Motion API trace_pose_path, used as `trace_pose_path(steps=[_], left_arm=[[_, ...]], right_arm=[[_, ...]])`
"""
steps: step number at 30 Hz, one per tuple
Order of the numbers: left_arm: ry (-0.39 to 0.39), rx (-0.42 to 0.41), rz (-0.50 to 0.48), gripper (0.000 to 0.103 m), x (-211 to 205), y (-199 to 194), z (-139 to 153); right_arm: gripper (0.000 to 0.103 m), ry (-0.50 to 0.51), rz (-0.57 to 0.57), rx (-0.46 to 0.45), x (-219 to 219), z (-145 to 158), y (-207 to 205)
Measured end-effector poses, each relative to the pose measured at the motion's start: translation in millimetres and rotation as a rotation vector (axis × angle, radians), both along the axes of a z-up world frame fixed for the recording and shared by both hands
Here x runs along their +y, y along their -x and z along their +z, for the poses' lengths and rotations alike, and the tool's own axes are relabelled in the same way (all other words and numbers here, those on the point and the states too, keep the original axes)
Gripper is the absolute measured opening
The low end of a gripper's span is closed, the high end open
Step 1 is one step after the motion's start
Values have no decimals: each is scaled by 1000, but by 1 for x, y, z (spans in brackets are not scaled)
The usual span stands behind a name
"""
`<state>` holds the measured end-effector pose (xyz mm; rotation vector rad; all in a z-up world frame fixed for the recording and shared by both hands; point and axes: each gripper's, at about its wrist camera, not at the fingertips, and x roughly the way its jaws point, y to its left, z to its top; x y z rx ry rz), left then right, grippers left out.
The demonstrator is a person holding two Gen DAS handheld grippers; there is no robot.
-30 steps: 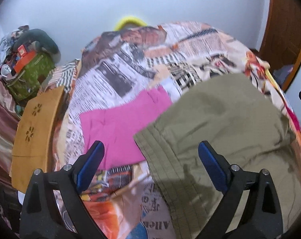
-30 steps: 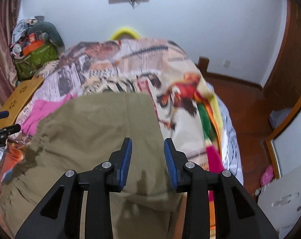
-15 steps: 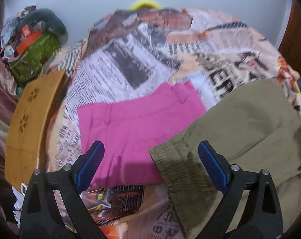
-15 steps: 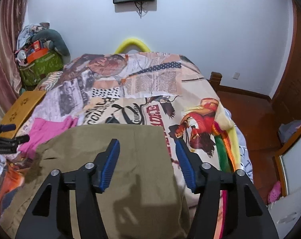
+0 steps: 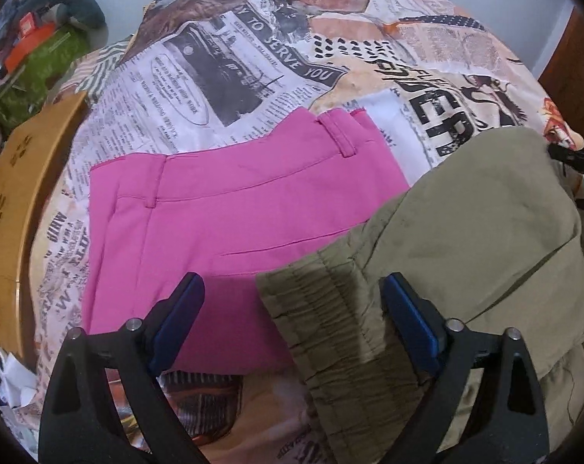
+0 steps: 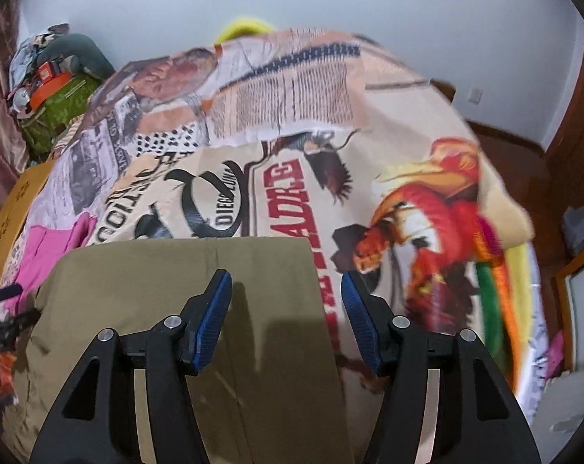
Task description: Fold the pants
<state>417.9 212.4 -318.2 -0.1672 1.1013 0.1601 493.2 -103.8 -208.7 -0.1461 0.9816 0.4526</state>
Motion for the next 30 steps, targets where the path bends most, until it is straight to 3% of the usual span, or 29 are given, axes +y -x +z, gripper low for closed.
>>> trace_pose_path(steps=[5, 7, 12, 13, 16, 22, 30], left_arm=[[82, 3, -29, 65, -2, -1, -3], [95, 10, -38, 63, -2, -3, -5], [108, 14, -37, 54, -2, -4, -4], [101, 11, -37, 53, -2, -3, -3], [69, -8, -31, 50, -4, 1, 3], [-4, -76, -16, 48, -6, 11, 37], [-72, -179, -20, 48, -15, 29, 99]], right_arm=[[55, -52, -35, 29, 4, -10, -13], [53, -81, -44, 45, 2, -13, -13], [27, -43, -23, -4, 5, -10, -5], [14, -19, -25, -17, 6, -9, -4], [10, -8, -19, -54, 4, -1, -1], [6, 8, -12, -172, 1, 34, 16], [3, -68, -44, -277, -15, 98, 35]])
